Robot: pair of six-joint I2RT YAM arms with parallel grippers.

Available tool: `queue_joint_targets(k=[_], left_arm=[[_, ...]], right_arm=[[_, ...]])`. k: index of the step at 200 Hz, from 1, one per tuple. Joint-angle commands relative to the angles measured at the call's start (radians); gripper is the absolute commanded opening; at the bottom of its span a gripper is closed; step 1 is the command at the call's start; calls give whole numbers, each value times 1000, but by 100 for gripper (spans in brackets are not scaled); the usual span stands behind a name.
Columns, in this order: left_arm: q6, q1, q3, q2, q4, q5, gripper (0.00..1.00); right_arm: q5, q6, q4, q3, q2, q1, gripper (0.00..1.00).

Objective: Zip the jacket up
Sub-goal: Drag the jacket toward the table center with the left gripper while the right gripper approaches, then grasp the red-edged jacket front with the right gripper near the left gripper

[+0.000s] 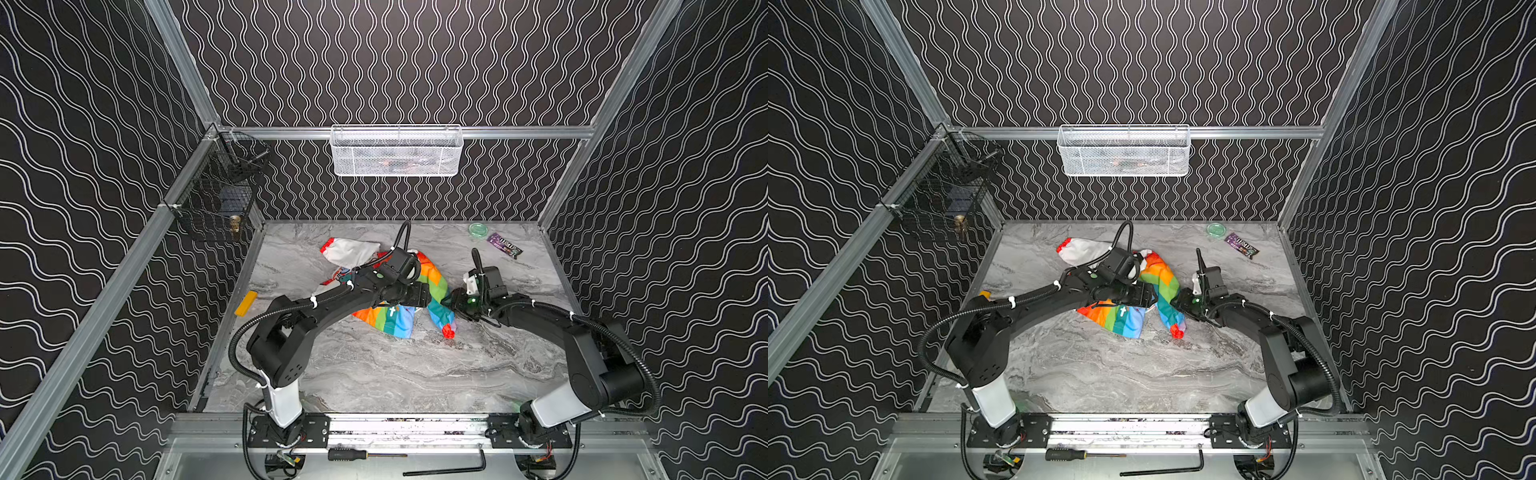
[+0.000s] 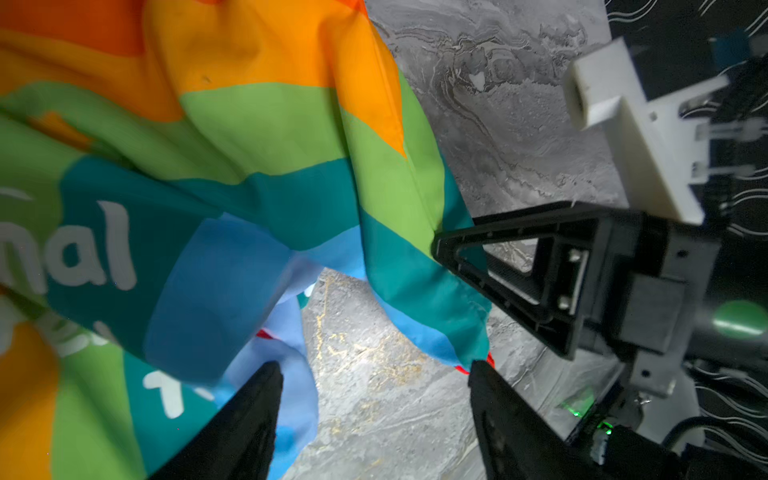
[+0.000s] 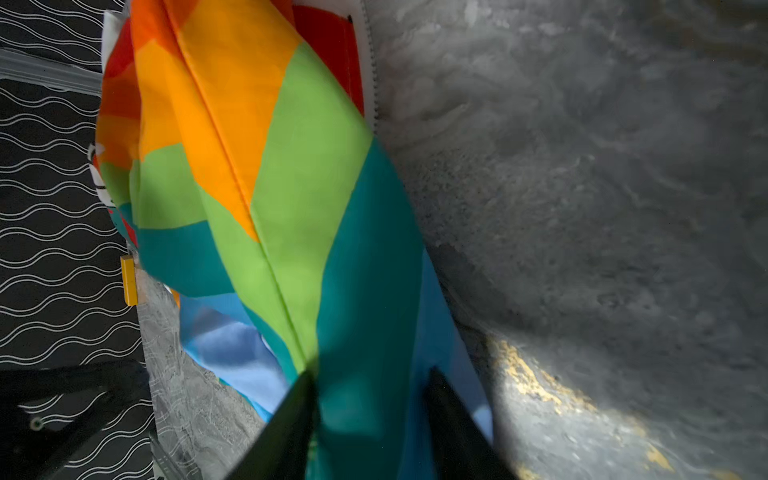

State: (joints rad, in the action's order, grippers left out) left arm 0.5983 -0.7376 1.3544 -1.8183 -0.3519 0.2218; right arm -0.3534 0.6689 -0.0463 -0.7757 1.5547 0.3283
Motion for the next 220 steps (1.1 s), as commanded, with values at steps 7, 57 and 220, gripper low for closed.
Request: queue_joint_targets(k=[7, 57, 220], left_arm=[[105, 10, -4, -28, 75, 59, 74], [159, 53, 20, -72, 151, 150, 75], [92, 227, 44, 23, 85, 225, 0]], right_arm=[[-6, 29, 70, 20, -35, 11, 23], [-59, 34, 94, 26, -96, 50, 16], [-83, -42, 37, -166, -84, 179, 54]])
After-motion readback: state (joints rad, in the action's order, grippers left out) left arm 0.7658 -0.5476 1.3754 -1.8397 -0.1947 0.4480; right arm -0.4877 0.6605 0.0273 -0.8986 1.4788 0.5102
